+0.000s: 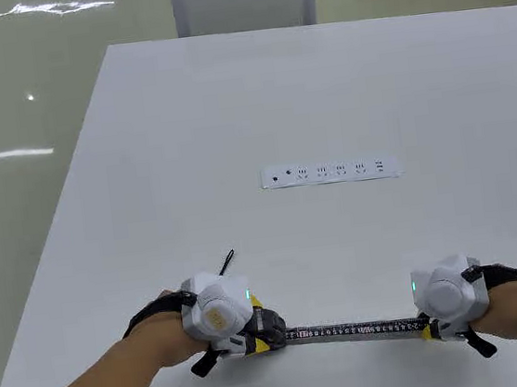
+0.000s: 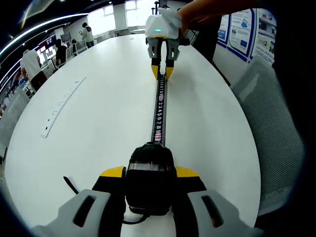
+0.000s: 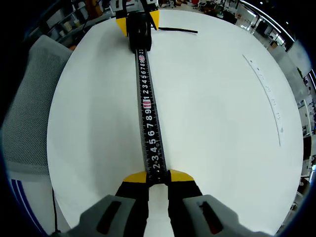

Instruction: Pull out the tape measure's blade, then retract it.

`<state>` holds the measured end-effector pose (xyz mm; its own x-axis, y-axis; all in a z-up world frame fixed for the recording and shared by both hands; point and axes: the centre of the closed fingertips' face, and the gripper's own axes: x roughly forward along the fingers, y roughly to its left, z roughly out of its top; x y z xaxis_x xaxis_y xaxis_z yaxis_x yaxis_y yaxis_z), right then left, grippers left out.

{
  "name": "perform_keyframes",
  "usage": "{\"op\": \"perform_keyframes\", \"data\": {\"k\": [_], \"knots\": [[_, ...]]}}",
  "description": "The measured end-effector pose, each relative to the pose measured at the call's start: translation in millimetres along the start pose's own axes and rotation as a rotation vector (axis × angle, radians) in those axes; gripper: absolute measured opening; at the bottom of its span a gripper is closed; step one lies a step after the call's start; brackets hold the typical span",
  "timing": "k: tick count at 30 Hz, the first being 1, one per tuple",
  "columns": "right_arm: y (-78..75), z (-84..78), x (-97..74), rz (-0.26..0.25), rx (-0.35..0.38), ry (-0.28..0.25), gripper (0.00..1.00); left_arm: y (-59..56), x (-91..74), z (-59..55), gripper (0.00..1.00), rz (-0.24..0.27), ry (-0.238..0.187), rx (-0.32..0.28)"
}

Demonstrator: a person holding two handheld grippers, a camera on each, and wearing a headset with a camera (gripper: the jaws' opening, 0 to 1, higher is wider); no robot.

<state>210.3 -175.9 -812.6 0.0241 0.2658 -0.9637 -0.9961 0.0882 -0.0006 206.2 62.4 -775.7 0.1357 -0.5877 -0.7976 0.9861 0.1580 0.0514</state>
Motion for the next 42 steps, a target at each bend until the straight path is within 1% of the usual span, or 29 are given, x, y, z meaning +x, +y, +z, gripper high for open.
{"op": "perform_keyframes", "data": {"k": [1,2,4,7,9,13,14,16,19,22,23,24,26,28,30,32,33,35,37,40,42], "knots": [[0.3,0.1,0.6,0.002,0.009,-0.01,0.13,0.2,0.3,-0.5,0.31,-0.001,0.0,0.0],[0.4,0.0,0.7,0.001,0.001,-0.011,0.13,0.1,0.5,-0.6,0.31,-0.001,0.001,0.001],[2.1,2.5,0.6,0.002,0.004,-0.009,0.13,-0.2,0.5,-0.1,0.31,-0.001,0.002,0.003],[1.1,1.5,1.7,0.003,-0.007,-0.003,0.13,-0.4,0.6,0.1,0.31,-0.002,0.004,0.004],[1.3,1.6,0.6,0.003,-0.012,-0.009,0.14,-0.5,0.9,0.0,0.31,-0.001,0.004,0.007],[0.0,1.8,-0.6,-0.001,-0.004,-0.044,0.15,-0.1,1.5,-1.0,0.32,0.001,-0.004,0.007],[0.5,2.0,-0.5,-0.004,-0.017,-0.053,0.15,-0.3,1.5,-0.2,0.32,0.0,-0.006,0.014],[-0.2,2.1,0.3,-0.004,-0.012,-0.057,0.15,-1.1,1.4,0.0,0.32,-0.001,-0.006,0.019],[1.5,4.7,-1.3,0.0,-0.009,-0.046,0.16,-1.7,1.3,0.2,0.32,-0.003,-0.006,0.025],[-2.1,5.4,-1.0,0.019,0.041,-0.042,0.15,-1.4,2.3,-1.3,0.32,-0.006,0.002,0.029],[-2.7,5.8,-0.9,0.018,0.039,-0.039,0.16,-1.0,2.7,-2.0,0.32,-0.006,0.005,0.026],[-1.6,5.4,-1.0,0.016,0.013,-0.035,0.16,-0.9,2.9,-2.2,0.32,-0.007,0.004,0.025],[-1.0,4.4,0.4,0.011,0.007,-0.026,0.16,-1.1,2.6,-1.8,0.32,-0.007,0.0,0.021],[0.3,4.9,1.1,-0.007,-0.028,-0.006,0.16,-1.6,2.4,-1.1,0.33,-0.007,0.001,0.021],[-1.0,4.7,2.8,-0.01,-0.016,-0.007,0.17,-1.6,2.2,-0.9,0.33,-0.005,0.005,0.018],[-0.8,10.1,0.2,-0.027,-0.002,-0.02,0.17,-1.6,2.2,-1.1,0.33,0.0,0.011,0.009],[-1.0,8.8,-1.0,-0.031,0.001,-0.021,0.18,-1.8,2.2,-0.9,0.33,0.002,0.013,0.013],[-0.8,10.5,-1.2,-0.043,-0.01,-0.03,0.2,-1.9,1.8,-0.1,0.32,0.002,0.016,0.01],[0.1,14.2,-0.8,-0.039,0.002,-0.04,0.23,-1.0,2.6,-1.5,0.32,0.001,0.022,0.003],[-1.9,17.7,-0.6,-0.048,0.003,-0.051,0.27,-0.9,3.3,-2.3,0.32,0.001,0.026,0.01],[-2.2,20.2,-2.3,-0.052,0.027,-0.058,0.34,-1.1,3.2,-2.0,0.33,0.0,0.026,0.018]]}}
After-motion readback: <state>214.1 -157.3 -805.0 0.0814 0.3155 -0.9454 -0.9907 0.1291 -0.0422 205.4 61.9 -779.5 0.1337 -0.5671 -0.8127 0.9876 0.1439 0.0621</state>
